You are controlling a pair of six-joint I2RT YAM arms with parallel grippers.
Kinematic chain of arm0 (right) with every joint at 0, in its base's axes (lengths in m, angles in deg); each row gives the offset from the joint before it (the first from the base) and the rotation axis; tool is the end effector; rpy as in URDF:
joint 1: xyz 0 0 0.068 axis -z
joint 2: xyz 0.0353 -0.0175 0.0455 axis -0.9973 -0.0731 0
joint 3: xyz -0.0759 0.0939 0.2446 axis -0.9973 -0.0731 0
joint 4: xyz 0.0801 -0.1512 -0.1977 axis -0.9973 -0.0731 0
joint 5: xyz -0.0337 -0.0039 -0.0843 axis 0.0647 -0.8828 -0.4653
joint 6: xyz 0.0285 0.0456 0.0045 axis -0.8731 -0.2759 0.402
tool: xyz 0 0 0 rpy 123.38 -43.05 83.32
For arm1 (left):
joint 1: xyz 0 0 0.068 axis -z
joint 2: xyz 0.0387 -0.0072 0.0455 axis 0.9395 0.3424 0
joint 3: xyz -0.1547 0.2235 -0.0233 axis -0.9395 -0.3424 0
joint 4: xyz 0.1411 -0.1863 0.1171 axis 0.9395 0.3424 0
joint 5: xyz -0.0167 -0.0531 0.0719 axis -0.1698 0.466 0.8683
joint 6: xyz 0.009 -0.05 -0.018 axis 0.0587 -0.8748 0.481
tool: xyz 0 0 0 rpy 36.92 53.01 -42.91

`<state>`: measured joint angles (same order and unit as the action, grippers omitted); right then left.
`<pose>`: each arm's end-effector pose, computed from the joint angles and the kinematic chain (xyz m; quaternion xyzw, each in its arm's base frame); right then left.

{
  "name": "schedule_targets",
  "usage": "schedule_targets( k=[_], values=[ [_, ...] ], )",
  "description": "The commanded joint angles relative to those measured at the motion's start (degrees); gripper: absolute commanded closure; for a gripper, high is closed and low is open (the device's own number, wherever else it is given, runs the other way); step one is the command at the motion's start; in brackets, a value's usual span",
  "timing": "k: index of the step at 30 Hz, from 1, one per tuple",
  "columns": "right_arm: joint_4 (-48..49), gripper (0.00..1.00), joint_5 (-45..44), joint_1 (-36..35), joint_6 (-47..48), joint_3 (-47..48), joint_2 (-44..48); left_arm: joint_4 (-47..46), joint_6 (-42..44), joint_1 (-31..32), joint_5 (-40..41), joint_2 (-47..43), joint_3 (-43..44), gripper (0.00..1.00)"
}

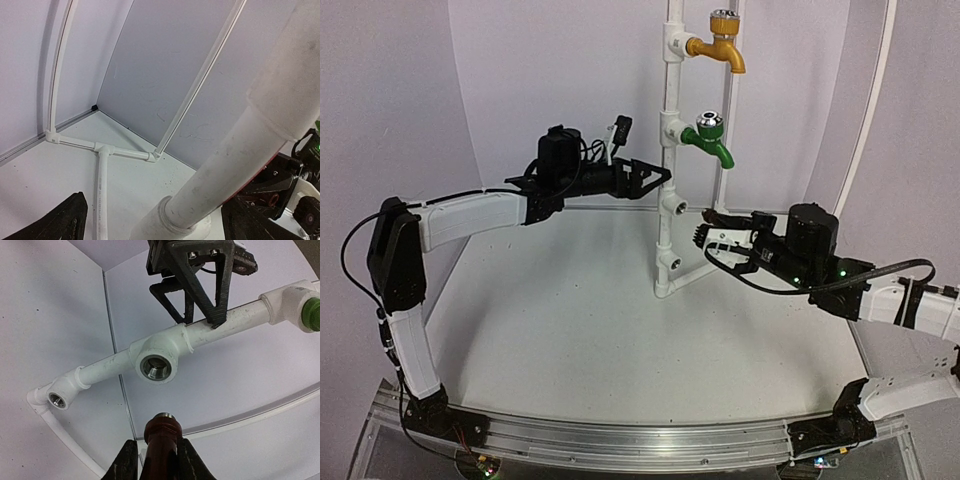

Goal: Install the water faucets

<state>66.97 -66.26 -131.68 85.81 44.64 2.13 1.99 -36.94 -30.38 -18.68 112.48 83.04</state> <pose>0.1911 0.1941 0.3253 -0.6025 0.4143 -0.1522 0.6649 0.3383 -0.3049 0.3546 0.3080 0.6462 -0.5102 0.4767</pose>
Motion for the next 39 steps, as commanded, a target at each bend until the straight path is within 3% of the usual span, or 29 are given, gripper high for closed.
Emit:
schedule_targets(
  k=[1, 6, 11, 20, 30, 39],
  values=[
    [4.7, 1.0, 9.5, 4.0, 1.5, -1.2, 2.6, 1.0, 0.9, 0.2, -3.5, 3.7, 6.7, 0.06],
    [6.3, 1.0, 13.9, 4.5, 2.4, -0.5, 0.9, 1.6, 0.1, 0.2, -5.0, 7.3, 11.3, 0.1],
    [8.2, 1.0, 17.6, 5.5, 1.2, 1.8, -1.9, 3.2, 1.5, 0.1, -3.6, 8.6, 13.3, 0.21],
    [18.8, 1.0, 18.8, 6.2, 0.8, -1.1, -3.7, 8.4, 6.3, -1.1, -4.3, 9.5, 16.3, 0.61],
    [25.4, 1.0, 17.5, 5.3, 2.5, -0.1, -8.3, 10.8, 6.7, -1.3, -4.0, 8.8, 15.4, 0.9],
    [24.8, 1.0, 15.4, 4.3, 3.3, 2.9, -12.4, 10.7, 6.3, -0.7, -2.4, 8.7, 13.8, 1.0]
  ],
)
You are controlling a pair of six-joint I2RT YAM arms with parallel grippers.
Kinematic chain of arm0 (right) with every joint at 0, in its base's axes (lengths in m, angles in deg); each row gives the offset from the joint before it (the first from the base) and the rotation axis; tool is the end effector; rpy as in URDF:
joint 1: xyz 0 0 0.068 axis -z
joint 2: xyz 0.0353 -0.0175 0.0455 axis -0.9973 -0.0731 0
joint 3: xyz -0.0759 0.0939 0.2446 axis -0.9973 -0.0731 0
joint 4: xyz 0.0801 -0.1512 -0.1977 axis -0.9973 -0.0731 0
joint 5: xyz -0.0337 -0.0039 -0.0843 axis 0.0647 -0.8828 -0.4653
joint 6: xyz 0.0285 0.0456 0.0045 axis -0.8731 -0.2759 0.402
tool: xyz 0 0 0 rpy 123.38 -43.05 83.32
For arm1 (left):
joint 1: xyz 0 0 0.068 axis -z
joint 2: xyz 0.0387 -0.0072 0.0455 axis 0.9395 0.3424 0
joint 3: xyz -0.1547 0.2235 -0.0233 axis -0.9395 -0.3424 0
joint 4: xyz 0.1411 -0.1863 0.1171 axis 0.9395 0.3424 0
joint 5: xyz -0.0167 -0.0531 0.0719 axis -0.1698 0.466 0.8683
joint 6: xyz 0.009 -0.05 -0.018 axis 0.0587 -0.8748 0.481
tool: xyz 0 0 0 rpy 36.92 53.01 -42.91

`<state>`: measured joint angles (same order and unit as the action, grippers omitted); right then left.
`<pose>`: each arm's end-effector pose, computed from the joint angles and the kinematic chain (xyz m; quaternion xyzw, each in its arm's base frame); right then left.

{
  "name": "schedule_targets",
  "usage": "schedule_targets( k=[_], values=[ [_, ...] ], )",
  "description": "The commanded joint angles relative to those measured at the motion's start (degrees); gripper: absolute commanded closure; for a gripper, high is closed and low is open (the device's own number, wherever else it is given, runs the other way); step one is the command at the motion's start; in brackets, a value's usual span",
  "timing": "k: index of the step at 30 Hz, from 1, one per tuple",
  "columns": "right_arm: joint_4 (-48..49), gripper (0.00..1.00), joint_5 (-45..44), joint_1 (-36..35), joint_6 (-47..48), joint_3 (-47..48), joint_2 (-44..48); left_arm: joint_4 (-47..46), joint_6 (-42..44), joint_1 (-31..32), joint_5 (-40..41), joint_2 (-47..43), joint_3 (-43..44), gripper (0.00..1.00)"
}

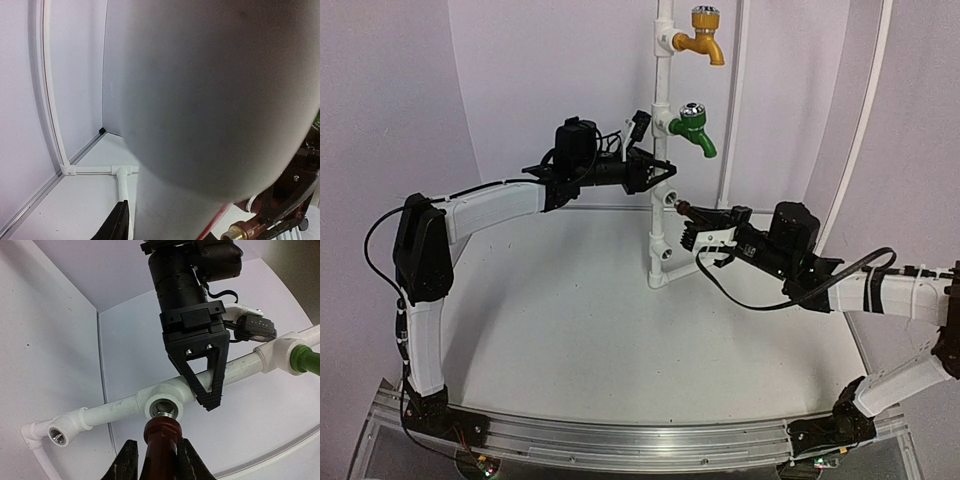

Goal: Install the water faucets

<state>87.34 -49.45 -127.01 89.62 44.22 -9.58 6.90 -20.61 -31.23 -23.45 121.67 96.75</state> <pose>0.2296 0.2121 0.3056 -0.6115 0.3000 -0.1156 0.7230 0.3704 -0.3251 0.3580 0.4158 0.5843 -0.4564 0.5266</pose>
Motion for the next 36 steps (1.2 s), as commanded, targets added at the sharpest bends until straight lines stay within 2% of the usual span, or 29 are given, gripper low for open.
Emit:
schedule_targets(
  k=[1, 26, 30, 36],
  values=[
    [4.4, 1.0, -1.3, -0.4, -1.2, 3.7, -0.9, 5.8, -10.0, 0.1, 2.5, -0.5, 0.1, 1.0],
    [7.1, 1.0, -5.9, -0.6, -4.3, 7.3, -6.8, 5.8, -11.0, 1.2, 2.5, -0.2, 0.2, 1.0],
    [7.1, 1.0, -5.8, -0.6, -6.6, 7.7, -7.2, 5.8, -11.1, 1.3, 2.5, -0.5, -0.2, 1.0],
    [8.8, 1.0, -7.9, -0.6, -16.6, 7.9, -8.3, 5.7, -11.3, 1.6, 2.7, -0.7, -0.5, 1.0]
  ],
)
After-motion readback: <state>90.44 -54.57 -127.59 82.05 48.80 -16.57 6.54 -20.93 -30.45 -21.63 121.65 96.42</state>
